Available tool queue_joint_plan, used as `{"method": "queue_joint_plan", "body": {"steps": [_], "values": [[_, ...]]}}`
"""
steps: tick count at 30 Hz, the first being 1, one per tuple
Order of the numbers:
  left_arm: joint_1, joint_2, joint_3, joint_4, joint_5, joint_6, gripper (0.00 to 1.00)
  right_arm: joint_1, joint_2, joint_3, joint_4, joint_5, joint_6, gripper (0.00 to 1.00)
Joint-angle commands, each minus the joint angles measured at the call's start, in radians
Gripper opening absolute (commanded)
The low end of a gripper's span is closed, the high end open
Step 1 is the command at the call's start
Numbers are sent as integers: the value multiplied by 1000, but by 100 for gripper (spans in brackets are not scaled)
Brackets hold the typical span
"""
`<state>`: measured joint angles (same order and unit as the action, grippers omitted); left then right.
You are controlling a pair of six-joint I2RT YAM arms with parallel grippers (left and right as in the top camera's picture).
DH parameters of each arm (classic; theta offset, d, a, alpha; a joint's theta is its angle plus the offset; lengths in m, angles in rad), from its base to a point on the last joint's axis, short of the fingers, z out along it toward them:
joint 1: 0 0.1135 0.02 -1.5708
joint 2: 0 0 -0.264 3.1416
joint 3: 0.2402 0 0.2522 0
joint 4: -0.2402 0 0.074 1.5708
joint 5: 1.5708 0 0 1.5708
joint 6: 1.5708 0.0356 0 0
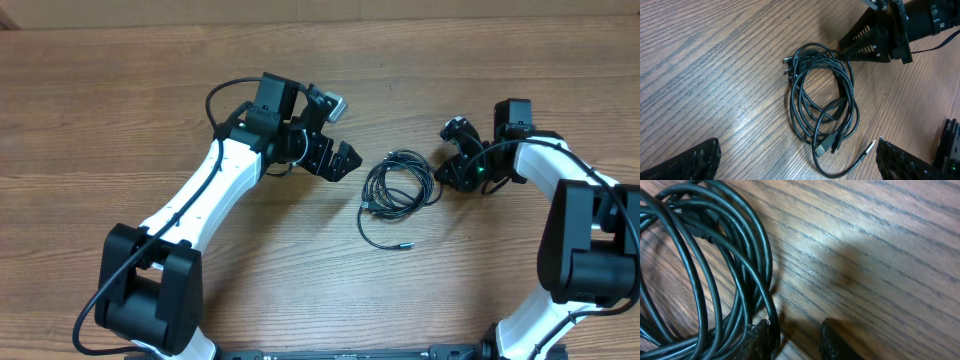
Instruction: Untangle cables
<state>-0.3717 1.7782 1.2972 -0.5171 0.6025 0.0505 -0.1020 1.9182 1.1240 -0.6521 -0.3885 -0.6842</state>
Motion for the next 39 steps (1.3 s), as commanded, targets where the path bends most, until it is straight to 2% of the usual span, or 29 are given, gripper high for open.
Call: {"method": "queue_joint_plan", "body": {"steps": [1, 11, 16, 20, 23, 24, 39], "values": [[2, -18, 12, -3, 15, -2, 100, 9, 41, -12, -29, 138, 6, 28], [2, -18, 12, -3, 15, -2, 100, 144, 41, -12, -38, 381, -31, 33], [2, -18, 12, -3, 15, -2, 99, 193, 41, -12, -19, 421, -31, 32], [2, -18, 12, -3, 15, -2, 100, 193, 41, -12, -8, 421, -31, 23], [2, -18, 12, -3, 15, -2, 100, 193, 41, -12, -12, 420, -30, 6], [2, -18, 12, -3, 15, -2, 99, 193, 41, -12, -13, 420, -30, 4], [2, -18, 12, -3, 15, -2, 100, 193, -21, 2, -18, 393, 10, 4]]}}
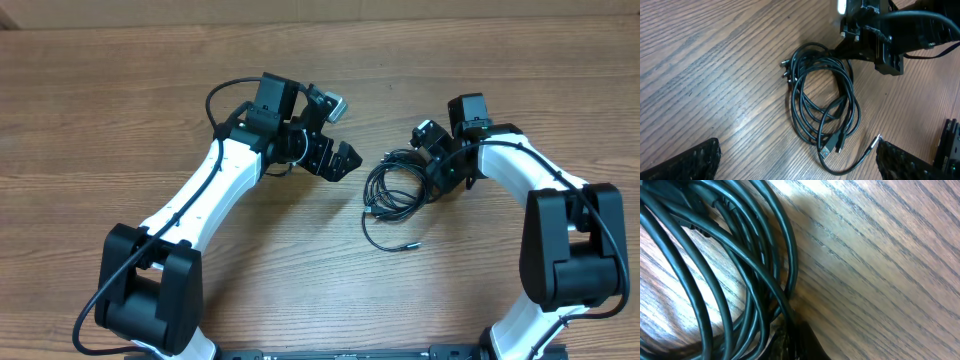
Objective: Untangle cables
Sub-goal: 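Lift the gripped cable coil up and back with the right gripper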
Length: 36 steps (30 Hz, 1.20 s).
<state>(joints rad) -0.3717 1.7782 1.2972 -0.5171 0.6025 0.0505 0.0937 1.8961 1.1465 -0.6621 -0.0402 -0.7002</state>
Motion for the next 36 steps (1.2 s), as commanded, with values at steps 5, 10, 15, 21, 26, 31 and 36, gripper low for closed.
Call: {"method": "queue_joint_plan", "body": {"steps": [5, 10, 15, 21, 26, 31, 36], "values": [[2, -18, 12, -3, 15, -2, 100, -3, -56, 46, -36, 136, 100, 4], [2, -18, 12, -3, 15, -2, 100, 2, -115, 161, -141, 179, 110, 4], [2, -18, 12, -3, 15, -2, 100, 2, -181, 267, -230, 179, 110, 4], [2, -18, 12, -3, 15, -2, 99, 4, -286, 362, -281, 177, 111, 4], [2, -18, 12, -3, 15, -2, 99, 21, -386, 389, -284, 178, 109, 4], [2, -18, 12, -3, 15, -2, 100, 39, -484, 389, -259, 173, 109, 4], [2, -18, 12, -3, 15, -2, 100, 42, -552, 389, -232, 170, 109, 4]]}}
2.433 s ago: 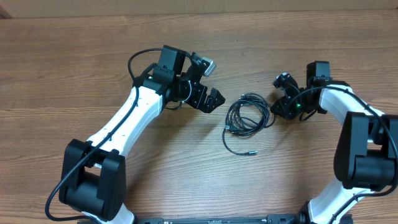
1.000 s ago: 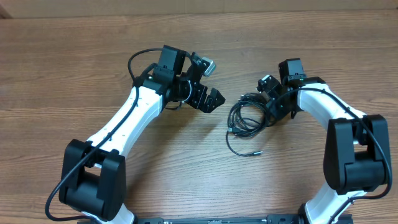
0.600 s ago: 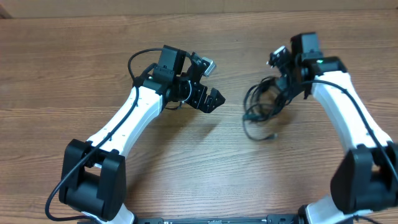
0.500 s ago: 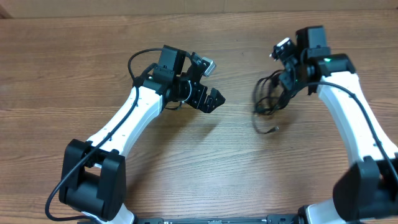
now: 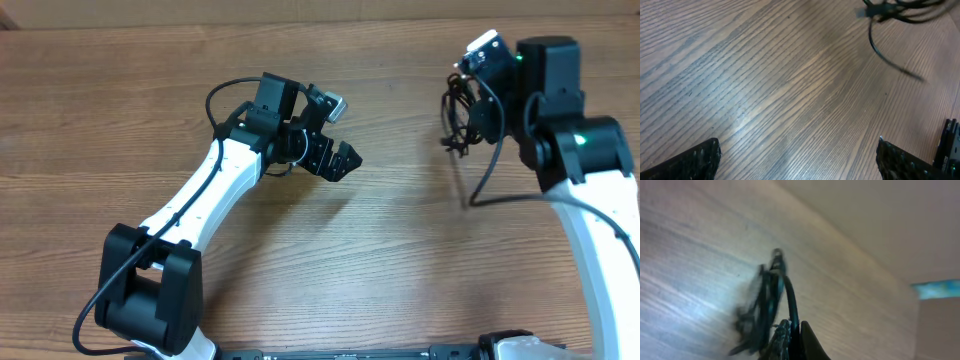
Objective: Untangle cables
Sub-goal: 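Lift the gripped cable coil up and back with the right gripper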
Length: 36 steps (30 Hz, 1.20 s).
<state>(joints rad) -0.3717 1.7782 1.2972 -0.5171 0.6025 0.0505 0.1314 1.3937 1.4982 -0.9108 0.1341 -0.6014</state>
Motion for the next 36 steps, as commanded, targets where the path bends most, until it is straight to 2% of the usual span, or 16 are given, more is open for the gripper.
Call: {"method": "queue_joint_plan", "body": {"steps": [1, 19, 21, 26, 28, 32, 36], "values": [[2, -18, 12, -3, 15, -2, 100, 4, -58, 38, 19, -5, 11, 4], [2, -18, 12, -3, 16, -5, 100, 4, -62, 37, 15, -144, 11, 4], [2, -18, 12, -3, 20, -29, 99, 4, -62, 37, 15, -175, 11, 4], [-7, -18, 12, 16, 28, -199, 99, 4, -62, 37, 11, -240, 11, 4], [-10, -18, 12, 37, 74, -248, 100, 4, -62, 37, 0, -249, 18, 4], [-16, -18, 12, 146, 283, -199, 100, 4, -55, 32, -13, -292, 56, 4], [-34, -18, 12, 227, 303, -201, 99, 4, -44, 32, -19, -385, 85, 4]]}}
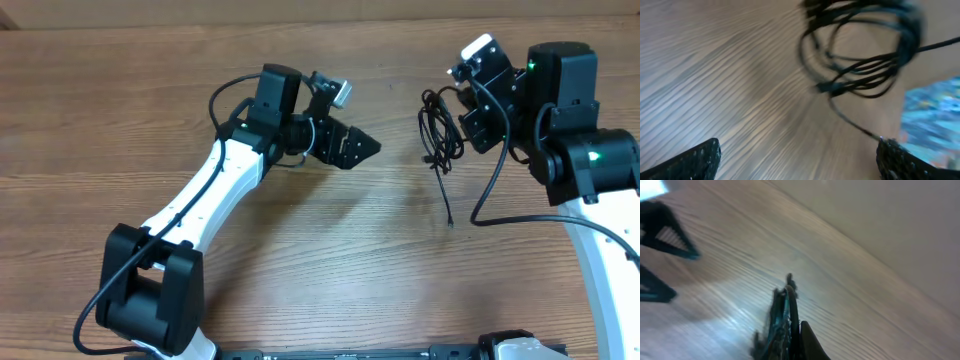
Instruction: Untangle cables
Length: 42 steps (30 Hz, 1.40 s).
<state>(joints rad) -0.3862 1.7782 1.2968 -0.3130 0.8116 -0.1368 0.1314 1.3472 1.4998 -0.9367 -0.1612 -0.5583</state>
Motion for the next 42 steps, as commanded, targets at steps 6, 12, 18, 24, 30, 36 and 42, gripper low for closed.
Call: {"method": "queue_joint_plan", "body": {"steps": [6, 12, 18, 24, 30, 36, 42], "values": [[-62, -18, 13, 50, 68, -13, 100, 4, 5, 30, 17, -267, 106, 4], [-89, -17, 13, 61, 5, -37, 100, 4, 5, 30, 52, -360, 190, 4], [-101, -17, 13, 56, -169, -178, 100, 4, 5, 30, 64, -407, 266, 4], [-101, -17, 13, 56, -243, -231, 100, 4, 5, 30, 63, -488, 271, 4], [-101, -17, 13, 66, -243, -259, 100, 4, 5, 30, 63, -489, 272, 4], [-102, -17, 13, 88, -250, -298, 99, 4, 5, 30, 60, -511, 286, 4], [-108, -17, 13, 85, -311, -317, 99, 4, 5, 30, 64, -561, 301, 4]]}}
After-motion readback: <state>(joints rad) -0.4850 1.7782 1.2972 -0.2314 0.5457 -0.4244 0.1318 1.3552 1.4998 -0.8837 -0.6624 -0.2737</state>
